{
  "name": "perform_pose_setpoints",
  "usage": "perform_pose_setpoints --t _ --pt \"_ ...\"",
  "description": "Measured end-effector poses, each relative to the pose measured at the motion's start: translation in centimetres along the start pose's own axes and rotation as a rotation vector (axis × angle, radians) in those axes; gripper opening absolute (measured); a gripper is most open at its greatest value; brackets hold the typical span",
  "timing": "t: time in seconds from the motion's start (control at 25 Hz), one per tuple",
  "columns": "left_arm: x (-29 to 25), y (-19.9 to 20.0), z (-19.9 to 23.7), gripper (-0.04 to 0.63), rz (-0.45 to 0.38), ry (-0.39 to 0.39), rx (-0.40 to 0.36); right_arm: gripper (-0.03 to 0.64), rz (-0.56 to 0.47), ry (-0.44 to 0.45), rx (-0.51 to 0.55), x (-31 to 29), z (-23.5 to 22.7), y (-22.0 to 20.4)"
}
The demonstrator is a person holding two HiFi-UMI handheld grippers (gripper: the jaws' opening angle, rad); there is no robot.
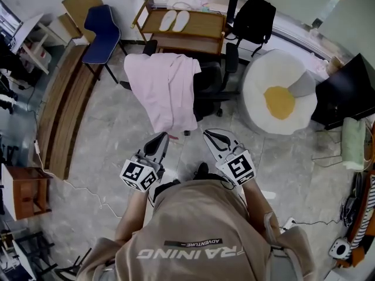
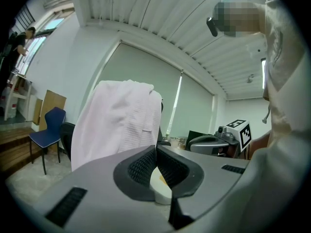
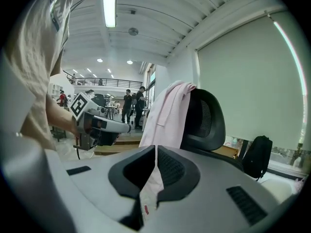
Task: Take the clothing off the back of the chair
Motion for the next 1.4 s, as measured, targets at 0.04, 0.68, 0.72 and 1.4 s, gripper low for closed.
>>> perform_pose_setpoints --t 0.04,0.68,0.72,1.4 --pt "-0.3 0.0 -0.1 0.021 -0.002 0.011 -0.002 0.035 0.0 0.012 0.005 0.0 -0.4 -0.1" --pt "-1.8 0.1 1.5 0.021 -0.004 0.076 0.0 0.035 -0.004 0.091 0.054 -2.7 -3.2 0.7" --pt "-1.7 0.4 1.7 0.021 -0.007 0.076 -0.002 0.035 -0.003 0.091 0.057 -2.8 -3.0 1.0" --pt "-2.2 3.4 3.5 0.021 -0.048 0.039 -0.043 0.042 -0.086 0.081 0.026 -4.2 -5.2 6.4"
Point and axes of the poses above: the fingertips, and each gripper's own axes: x backward along the fingers, z to its left, y out of its top, the point moved 7 cm from there along x, backward along the fingers
